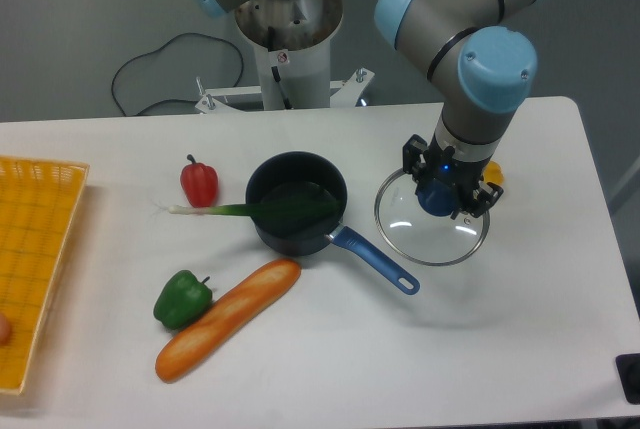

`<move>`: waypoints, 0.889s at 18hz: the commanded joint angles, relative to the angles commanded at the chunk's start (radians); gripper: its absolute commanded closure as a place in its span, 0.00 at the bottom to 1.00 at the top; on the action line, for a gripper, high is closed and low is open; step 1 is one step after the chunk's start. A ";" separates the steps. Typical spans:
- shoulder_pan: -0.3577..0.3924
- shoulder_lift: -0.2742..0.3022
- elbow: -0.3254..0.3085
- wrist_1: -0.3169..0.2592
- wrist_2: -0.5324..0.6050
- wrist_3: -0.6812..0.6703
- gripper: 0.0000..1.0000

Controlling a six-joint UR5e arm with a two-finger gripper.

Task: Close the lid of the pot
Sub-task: 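Hold the glass lid by its blue knob and lift it slightly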

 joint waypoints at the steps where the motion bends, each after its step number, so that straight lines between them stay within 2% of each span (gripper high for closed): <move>1: -0.002 -0.003 -0.002 0.000 -0.002 0.000 0.73; 6: 0.003 -0.002 -0.005 0.006 -0.058 -0.002 0.73; 16: 0.020 0.005 -0.023 0.005 -0.097 -0.002 0.73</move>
